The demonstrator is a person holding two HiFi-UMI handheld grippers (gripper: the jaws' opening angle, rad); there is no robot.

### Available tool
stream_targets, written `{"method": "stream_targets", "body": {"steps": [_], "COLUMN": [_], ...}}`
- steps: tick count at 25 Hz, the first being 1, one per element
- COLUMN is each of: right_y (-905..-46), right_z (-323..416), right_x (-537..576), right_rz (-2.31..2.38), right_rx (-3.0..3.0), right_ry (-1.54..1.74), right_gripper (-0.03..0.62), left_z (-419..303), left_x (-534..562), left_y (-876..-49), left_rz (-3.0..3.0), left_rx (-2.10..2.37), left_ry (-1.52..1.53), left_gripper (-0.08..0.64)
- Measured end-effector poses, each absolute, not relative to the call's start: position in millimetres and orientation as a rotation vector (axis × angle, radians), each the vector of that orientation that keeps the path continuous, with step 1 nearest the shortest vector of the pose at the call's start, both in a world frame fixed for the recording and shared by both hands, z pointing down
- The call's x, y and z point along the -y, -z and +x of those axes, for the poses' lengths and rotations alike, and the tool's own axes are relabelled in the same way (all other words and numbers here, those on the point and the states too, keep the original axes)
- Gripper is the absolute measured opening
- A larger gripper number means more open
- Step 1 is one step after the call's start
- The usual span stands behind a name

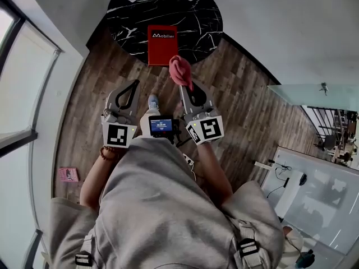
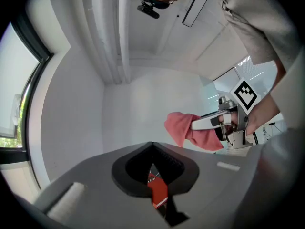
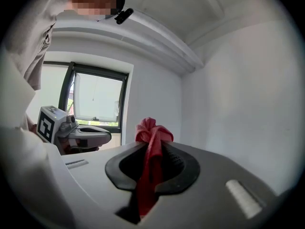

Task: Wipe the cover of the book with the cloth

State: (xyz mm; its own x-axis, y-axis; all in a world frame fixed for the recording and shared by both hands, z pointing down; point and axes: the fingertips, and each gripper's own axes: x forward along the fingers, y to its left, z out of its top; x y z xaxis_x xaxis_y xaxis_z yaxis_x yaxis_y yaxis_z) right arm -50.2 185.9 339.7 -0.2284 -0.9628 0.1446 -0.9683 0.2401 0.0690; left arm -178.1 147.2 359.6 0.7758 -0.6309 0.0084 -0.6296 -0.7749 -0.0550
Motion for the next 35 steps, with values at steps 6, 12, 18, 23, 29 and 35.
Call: {"method": "stream_targets", "body": {"steps": [6,12,18,23,29,35], "right_y": [-346,-374,-429,-486,-560,-623], "right_z": [14,72,110,129,138,132], "right_x": [-136,-73,-2,41,86,113], "right_rz": [1.826,1.654,1.391,1.101,0.829,0.627], "right_rx": [2.351,2.35,2.368,2.331,2.248,2.134], "right_ry": [-0.074,-0.029,0.001,0.12,0.121,0.092], "right_gripper": [0.061,0.061,0.061,0.061,0.061,0.061], "left_z": [-131,-91,-58,-39,-44,-42], "left_x": [-108,-74,-56,-48,-36,-31], "left_y": [-366,-376,-420,-481,-549,-611], "left_rz": [-2.899,-2.842,-2.767,-2.763,-2.825,-2.873], "left_rx": [-1.085,-1.097,-1.101,-1.051,-1.011,-0.898], "left_ry": [0.124,0.184,0.375,0.586,0.804,1.028], "left_gripper": [0.0,0.0,0.0,0.012,0.061,0.131]}}
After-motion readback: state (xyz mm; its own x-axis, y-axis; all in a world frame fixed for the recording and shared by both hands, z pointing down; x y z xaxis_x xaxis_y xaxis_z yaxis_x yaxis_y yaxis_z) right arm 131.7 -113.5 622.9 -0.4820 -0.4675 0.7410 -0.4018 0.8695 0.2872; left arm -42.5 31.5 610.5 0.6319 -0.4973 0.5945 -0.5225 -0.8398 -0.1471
